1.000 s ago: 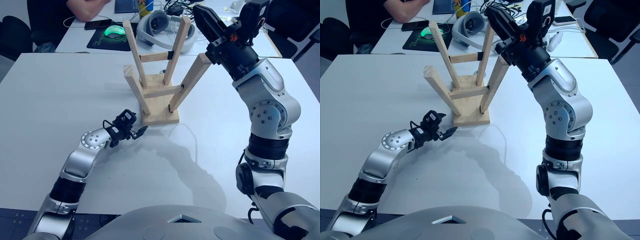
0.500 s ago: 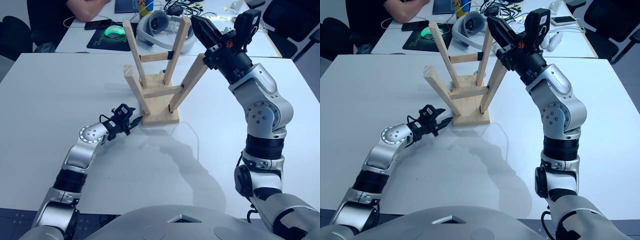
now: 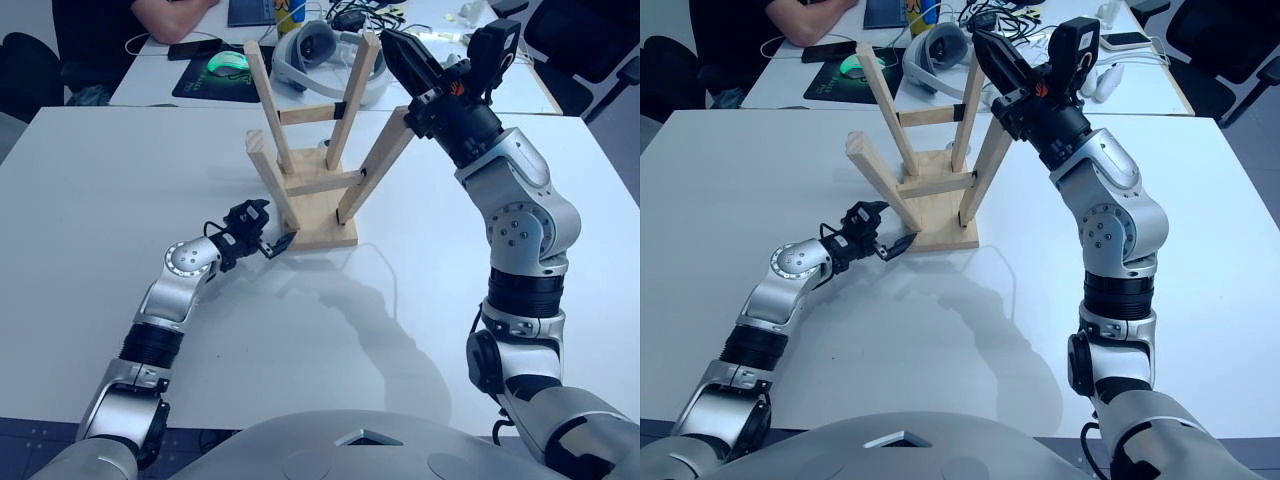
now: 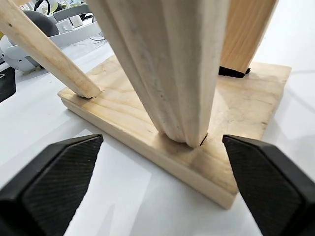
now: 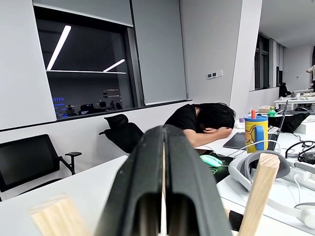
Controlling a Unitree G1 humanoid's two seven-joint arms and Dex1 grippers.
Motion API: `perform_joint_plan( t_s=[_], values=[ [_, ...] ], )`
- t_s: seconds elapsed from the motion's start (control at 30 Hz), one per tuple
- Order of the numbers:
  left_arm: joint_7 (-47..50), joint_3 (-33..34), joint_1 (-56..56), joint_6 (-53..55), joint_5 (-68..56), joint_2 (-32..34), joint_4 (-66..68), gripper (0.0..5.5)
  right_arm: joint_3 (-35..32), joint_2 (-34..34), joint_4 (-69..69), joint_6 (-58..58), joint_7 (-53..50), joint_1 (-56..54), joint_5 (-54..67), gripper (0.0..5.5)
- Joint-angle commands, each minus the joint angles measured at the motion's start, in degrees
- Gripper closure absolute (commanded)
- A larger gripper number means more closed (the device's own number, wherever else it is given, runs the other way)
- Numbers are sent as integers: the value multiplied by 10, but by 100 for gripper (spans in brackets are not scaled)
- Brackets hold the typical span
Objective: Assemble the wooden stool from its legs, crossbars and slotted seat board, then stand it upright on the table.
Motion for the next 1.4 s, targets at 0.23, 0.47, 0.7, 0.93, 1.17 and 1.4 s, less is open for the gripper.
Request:
perform_joint_plan(
  t_s=[0.23, 0.47, 0.7, 0.93, 1.17, 1.4],
  values=[
    [-33, 5, -49, -67, 3, -6, 71, 81, -4, 11, -1, 36, 8, -5, 40, 550],
    [-51, 14, -58, -85, -2, -7, 100, 121, -14, 17, -6, 38, 3, -3, 47, 550],
    [-65, 17, -57, -86, -6, -8, 107, 221, -68, 33, 2, 54, -21, -22, 120, 550],
    [-79, 13, -41, -78, -9, -7, 90, 317, -128, 32, 22, 85, -58, -50, 231, 550],
    [-84, 15, 9, -46, -16, 4, 21, 325, -134, 2, 24, 89, -63, -46, 235, 550],
    [-67, 13, 53, -15, -17, 5, -23, 326, -86, -31, -35, 95, -43, -15, 194, 550]
  ],
)
